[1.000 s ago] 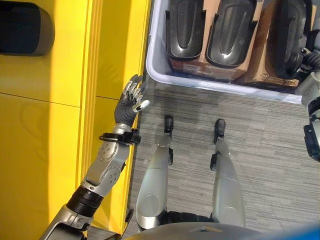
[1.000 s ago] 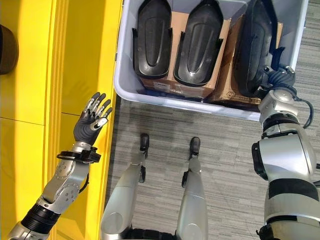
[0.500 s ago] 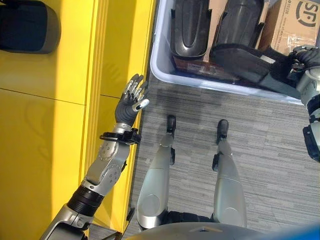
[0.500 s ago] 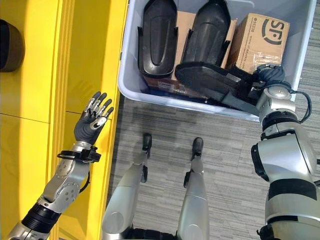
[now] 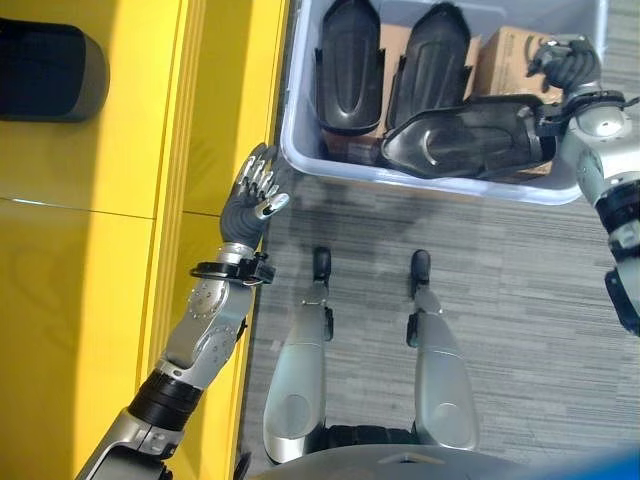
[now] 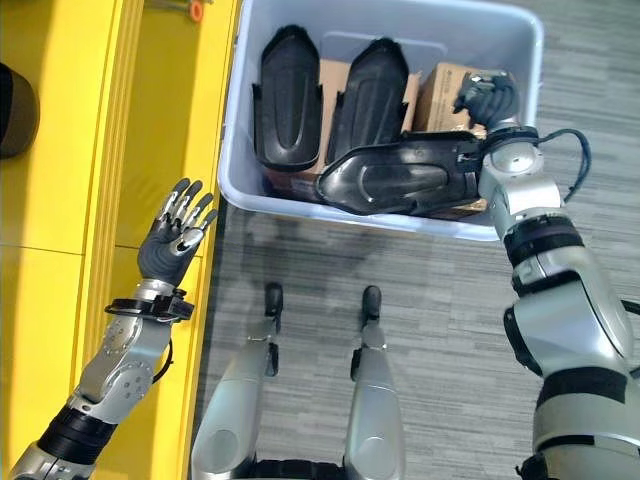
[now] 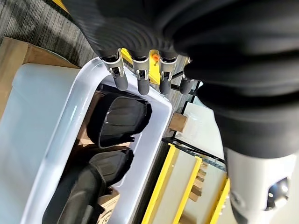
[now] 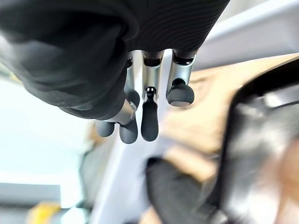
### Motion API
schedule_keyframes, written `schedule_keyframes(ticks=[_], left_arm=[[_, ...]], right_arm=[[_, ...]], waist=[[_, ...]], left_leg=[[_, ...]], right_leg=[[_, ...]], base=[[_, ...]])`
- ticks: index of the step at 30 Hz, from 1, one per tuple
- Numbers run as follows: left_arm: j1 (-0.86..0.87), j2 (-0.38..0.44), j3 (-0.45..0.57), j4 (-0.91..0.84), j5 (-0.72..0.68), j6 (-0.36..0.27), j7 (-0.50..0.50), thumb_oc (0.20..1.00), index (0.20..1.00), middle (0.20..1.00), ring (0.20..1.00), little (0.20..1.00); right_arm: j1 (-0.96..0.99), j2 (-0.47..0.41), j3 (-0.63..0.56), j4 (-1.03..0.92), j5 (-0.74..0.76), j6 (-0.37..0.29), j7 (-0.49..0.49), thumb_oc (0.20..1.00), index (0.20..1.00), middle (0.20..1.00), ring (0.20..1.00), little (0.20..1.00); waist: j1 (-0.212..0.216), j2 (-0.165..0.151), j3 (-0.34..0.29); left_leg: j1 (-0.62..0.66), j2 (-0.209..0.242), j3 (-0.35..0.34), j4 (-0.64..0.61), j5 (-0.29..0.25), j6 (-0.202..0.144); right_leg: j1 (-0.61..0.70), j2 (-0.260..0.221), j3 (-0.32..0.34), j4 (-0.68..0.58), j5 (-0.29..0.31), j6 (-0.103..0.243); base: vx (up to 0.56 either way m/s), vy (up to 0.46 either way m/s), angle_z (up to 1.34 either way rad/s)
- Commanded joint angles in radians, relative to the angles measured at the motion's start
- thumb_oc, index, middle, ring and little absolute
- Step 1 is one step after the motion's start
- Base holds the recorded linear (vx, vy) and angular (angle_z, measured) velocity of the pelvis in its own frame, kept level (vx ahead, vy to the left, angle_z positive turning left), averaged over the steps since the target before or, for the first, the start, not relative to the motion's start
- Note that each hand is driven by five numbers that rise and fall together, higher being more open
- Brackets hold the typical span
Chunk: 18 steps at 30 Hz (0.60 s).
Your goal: Move parts from the plastic box to the shelf.
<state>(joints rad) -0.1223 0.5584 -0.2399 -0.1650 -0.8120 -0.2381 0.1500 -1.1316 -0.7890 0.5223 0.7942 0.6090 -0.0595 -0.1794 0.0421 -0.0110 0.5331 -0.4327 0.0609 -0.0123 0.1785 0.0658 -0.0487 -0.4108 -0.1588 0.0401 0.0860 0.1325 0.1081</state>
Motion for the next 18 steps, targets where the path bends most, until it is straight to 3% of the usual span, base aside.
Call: schedule_keyframes(ticks=[1, 8, 17, 18], left_arm=[[0.053, 0.019, 0.036, -0.079, -0.005, -0.031, -0.029, 1.000, 1.000, 1.000, 1.000, 1.000], [0.093, 0.034, 0.073, -0.073, -0.005, -0.019, -0.050, 1.000, 1.000, 1.000, 1.000, 1.000], [0.118, 0.042, 0.086, -0.066, -0.004, -0.011, -0.070, 1.000, 1.000, 1.000, 1.000, 1.000], [0.118, 0.043, 0.084, -0.069, -0.005, -0.011, -0.074, 1.000, 1.000, 1.000, 1.000, 1.000]], right_arm=[[0.022, -0.061, 0.001, -0.028, -0.054, -0.047, -0.020, 0.200, 0.200, 0.200, 0.200, 0.200], [0.126, -0.125, -0.056, -0.232, -0.098, -0.056, 0.000, 0.200, 0.200, 0.200, 0.200, 0.200], [0.198, -0.146, -0.094, -0.298, -0.150, -0.057, 0.016, 0.200, 0.200, 0.200, 0.200, 0.200], [0.202, -0.147, -0.089, -0.296, -0.157, -0.058, 0.026, 0.573, 0.573, 0.573, 0.573, 0.573]], waist=[[0.011, 0.006, -0.045], [0.003, -0.019, -0.102], [0.001, -0.025, -0.141], [0.002, -0.025, -0.143]], left_leg=[[0.002, 0.051, -0.043, -0.010, -0.045, -0.016], [0.039, 0.064, -0.040, -0.021, -0.046, -0.018], [0.063, 0.073, -0.044, -0.020, -0.051, -0.019], [0.064, 0.074, -0.044, -0.020, -0.051, -0.020]], right_leg=[[0.052, -0.026, -0.014, 0.093, -0.159, 0.012], [0.084, -0.027, -0.008, 0.068, -0.149, 0.016], [0.107, -0.026, -0.011, 0.066, -0.153, 0.018], [0.108, -0.025, -0.009, 0.066, -0.153, 0.018]], base=[[0.00, 0.000, 0.00], [0.00, -0.007, -0.02], [0.00, -0.004, -0.01], [0.00, 0.000, 0.00]])
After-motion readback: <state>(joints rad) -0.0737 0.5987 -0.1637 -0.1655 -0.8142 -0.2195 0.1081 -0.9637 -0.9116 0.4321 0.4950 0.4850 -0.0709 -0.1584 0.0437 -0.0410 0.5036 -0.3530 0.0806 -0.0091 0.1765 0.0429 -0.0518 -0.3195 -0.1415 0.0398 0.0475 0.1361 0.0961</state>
